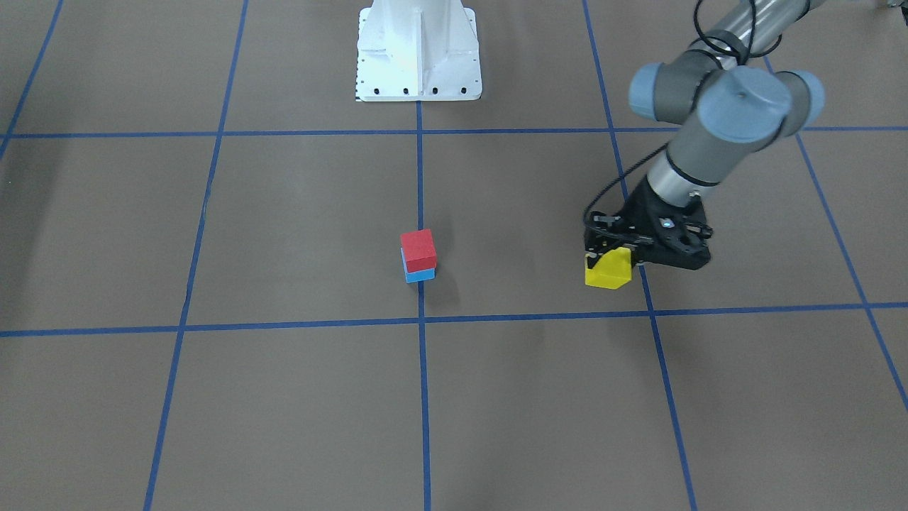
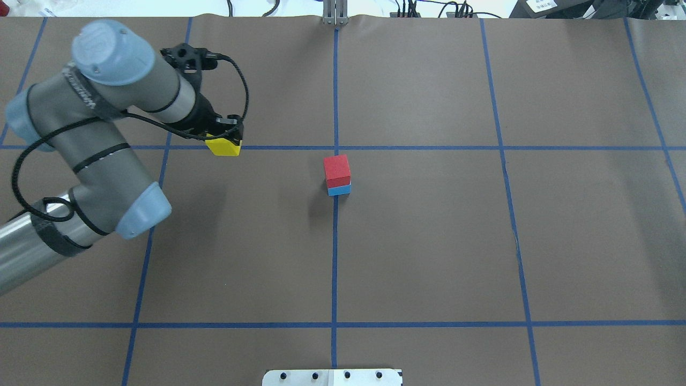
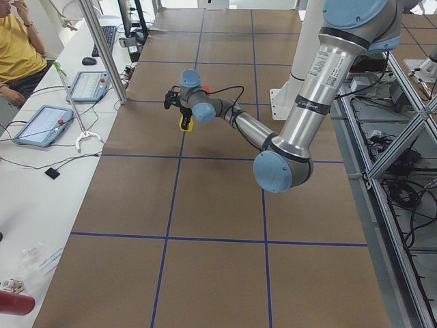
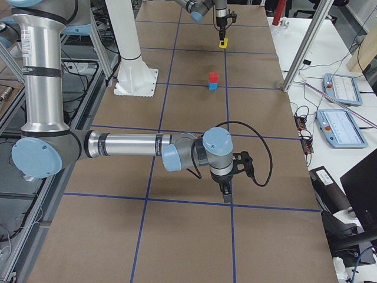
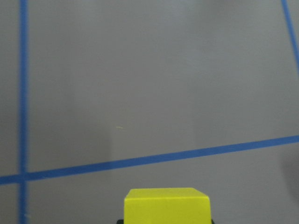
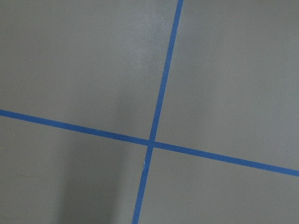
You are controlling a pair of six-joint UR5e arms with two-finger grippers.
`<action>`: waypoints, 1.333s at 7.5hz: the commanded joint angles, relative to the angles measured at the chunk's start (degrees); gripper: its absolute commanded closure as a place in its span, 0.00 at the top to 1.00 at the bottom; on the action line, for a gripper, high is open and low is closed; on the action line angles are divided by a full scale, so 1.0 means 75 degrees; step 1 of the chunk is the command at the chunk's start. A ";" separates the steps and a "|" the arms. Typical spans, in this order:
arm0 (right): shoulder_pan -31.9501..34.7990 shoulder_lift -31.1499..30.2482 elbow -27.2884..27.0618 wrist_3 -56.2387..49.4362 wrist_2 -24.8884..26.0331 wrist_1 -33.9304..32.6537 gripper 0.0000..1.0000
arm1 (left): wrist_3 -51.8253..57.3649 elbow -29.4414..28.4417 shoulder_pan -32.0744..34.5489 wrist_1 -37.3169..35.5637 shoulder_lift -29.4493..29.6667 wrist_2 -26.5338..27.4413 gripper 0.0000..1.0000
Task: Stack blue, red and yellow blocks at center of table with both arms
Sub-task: 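Carry the yellow cube with the left gripper above the red cube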
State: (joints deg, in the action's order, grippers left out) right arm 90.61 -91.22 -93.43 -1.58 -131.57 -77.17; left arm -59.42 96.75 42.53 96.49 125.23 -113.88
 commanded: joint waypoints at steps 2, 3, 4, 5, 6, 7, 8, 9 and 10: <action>0.0001 0.0033 0.0000 0.0012 0.0000 0.0000 1.00 | -0.1320 -0.0080 -0.1005 -0.2315 0.1991 0.0734 0.00; 0.0013 0.0045 0.0000 0.0012 -0.0011 0.0000 1.00 | -0.1579 -0.0300 -0.1100 -0.2330 0.2273 0.0781 0.00; 0.0001 0.0045 0.0000 0.0012 -0.0011 -0.0012 1.00 | -0.1813 -0.0778 -0.1275 -0.2330 0.2705 0.0956 0.00; 0.0013 0.0045 0.0000 0.0012 -0.0011 -0.0012 1.00 | -0.1920 -0.1189 -0.1404 -0.2318 0.3034 0.1097 0.00; 0.0001 0.0057 0.0000 0.0012 -0.0011 -0.0012 1.00 | -0.1921 -0.1344 -0.1406 -0.2295 0.3084 0.1098 0.00; 0.0001 0.0068 0.0000 0.0012 -0.0011 -0.0012 1.00 | -0.1910 -0.1357 -0.1406 -0.2271 0.3015 0.1110 0.00; 0.0001 0.0080 0.0000 0.0012 -0.0011 -0.0012 1.00 | -0.1910 -0.1462 -0.1406 -0.2225 0.3037 0.1203 0.00; 0.0001 0.0080 0.0000 0.0012 -0.0011 -0.0012 1.00 | -0.1910 -0.1521 -0.1406 -0.2097 0.3037 0.1227 0.00; 0.0001 0.0080 0.0000 0.0012 -0.0011 -0.0012 1.00 | -0.1910 -0.1684 -0.1406 -0.1933 0.3049 0.1262 0.00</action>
State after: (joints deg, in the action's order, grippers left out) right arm 90.62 -90.64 -93.43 -1.49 -131.66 -77.26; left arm -73.73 85.36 32.01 80.67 148.00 -104.79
